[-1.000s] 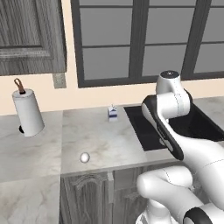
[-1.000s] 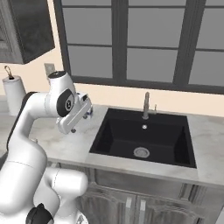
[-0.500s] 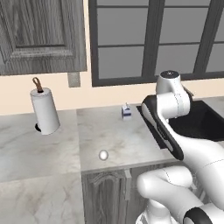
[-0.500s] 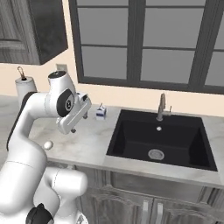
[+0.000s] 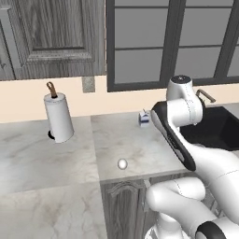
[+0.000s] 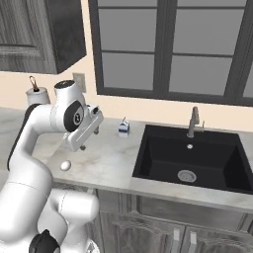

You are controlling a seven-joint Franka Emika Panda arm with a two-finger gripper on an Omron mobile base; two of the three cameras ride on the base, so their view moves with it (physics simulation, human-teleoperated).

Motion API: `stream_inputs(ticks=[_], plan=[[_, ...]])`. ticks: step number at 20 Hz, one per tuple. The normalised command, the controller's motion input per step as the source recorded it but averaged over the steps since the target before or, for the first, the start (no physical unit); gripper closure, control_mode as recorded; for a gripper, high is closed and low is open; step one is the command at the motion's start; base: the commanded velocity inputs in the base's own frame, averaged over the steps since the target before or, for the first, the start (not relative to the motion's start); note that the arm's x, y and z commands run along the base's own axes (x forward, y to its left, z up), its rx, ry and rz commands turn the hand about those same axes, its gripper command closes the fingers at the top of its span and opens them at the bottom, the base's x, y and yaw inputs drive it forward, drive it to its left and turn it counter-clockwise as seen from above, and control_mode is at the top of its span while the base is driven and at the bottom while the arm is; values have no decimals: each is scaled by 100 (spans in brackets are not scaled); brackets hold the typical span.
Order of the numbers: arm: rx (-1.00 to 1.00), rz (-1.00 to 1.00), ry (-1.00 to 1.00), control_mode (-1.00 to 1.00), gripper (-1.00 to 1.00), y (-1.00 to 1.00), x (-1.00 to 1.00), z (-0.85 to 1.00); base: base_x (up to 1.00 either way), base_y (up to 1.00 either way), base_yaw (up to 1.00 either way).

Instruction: Gather the eggs and milk located in the vicinity of the sink area and place them right next to the bowl.

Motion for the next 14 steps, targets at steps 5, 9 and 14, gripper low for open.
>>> stream_inputs(ticks=[5,9,14], plan=[[0,0,3,-100,-100,25,0,0,0,0,0],[3,0,5,-100,-100,21,0,0,0,0,0],[5,-12,-4,-100,-100,32,-15,0,0,0,0]])
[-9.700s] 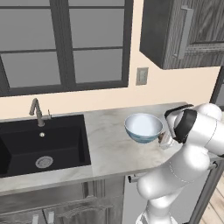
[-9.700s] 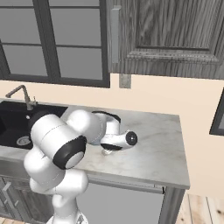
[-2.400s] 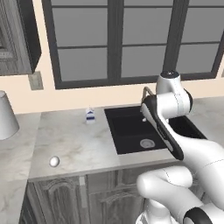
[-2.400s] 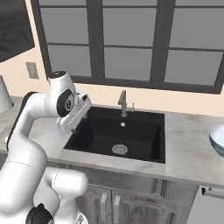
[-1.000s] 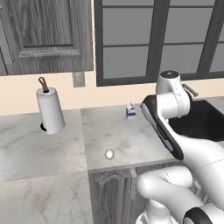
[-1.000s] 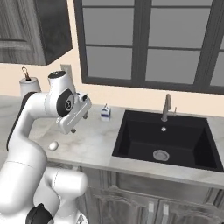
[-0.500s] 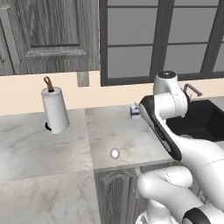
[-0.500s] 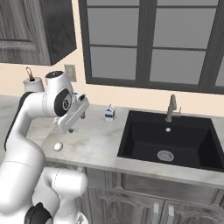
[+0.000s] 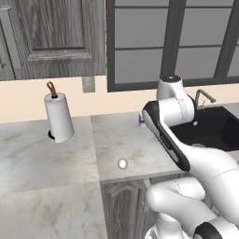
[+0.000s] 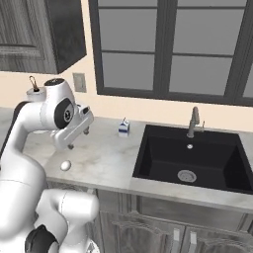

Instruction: Gather the eggs and milk located in the vicinity of the sink area and place them right next to the bowl.

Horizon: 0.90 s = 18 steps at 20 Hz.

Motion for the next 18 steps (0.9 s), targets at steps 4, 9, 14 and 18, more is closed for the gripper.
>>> stream_inputs(ticks=[4,9,14,18], plan=[[9,-31,-9,-100,-100,35,-29,0,0,0,0],[10,-42,-11,-100,-100,37,-29,-3,0,0,0],[12,-46,-1,-100,-100,28,-12,0,0,0,0],[9,-45,2,-100,-100,13,0,-1,0,0,0]])
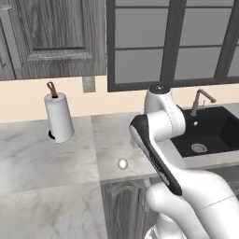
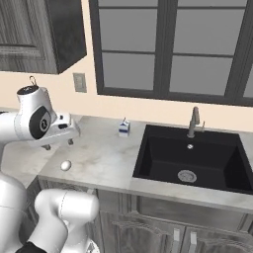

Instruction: Gather the eggs and milk located in the vicinity of the sink area and place them right next to the bowl.

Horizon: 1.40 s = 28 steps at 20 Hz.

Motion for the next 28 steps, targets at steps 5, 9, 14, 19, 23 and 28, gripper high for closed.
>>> stream_inputs(ticks=[5,9,14,19,23,28], plan=[[5,-34,7,-100,-100,9,0,-2,0,0,0],[0,-25,11,-100,-100,18,4,-12,0,0,0],[0,-12,7,-100,-100,23,12,-27,0,0,0],[0,0,0,-100,-100,14,21,-51,0,0,0],[3,0,0,-100,-100,6,26,-55,0,0,0],[4,0,0,-100,-100,0,23,-45,0,0,0]])
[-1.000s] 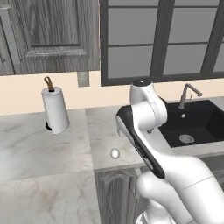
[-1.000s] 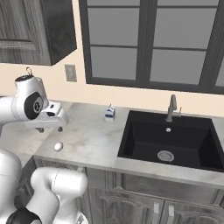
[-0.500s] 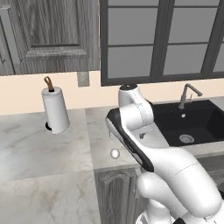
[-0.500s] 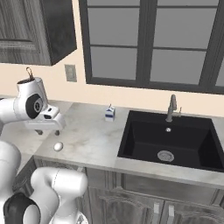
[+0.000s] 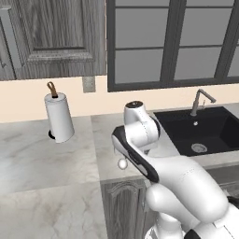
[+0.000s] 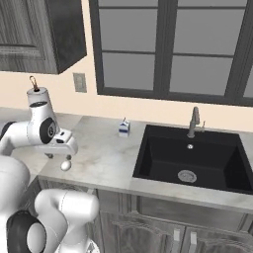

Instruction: Gather the eggs and milk located in the vicinity of the sink area and place them right next to the bowl.

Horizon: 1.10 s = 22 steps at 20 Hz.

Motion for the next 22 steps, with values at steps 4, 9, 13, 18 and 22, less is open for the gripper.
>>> stream_inputs(ticks=[4,9,13,18,22], plan=[[3,0,0,-100,-100,3,25,-31,0,0,0],[1,0,0,-100,-100,15,25,-21,0,0,0],[0,0,0,-100,-100,21,21,-13,0,0,0],[0,0,0,-100,-100,14,16,-5,0,0,0],[0,0,0,-100,-100,2,12,-6,0,0,0]])
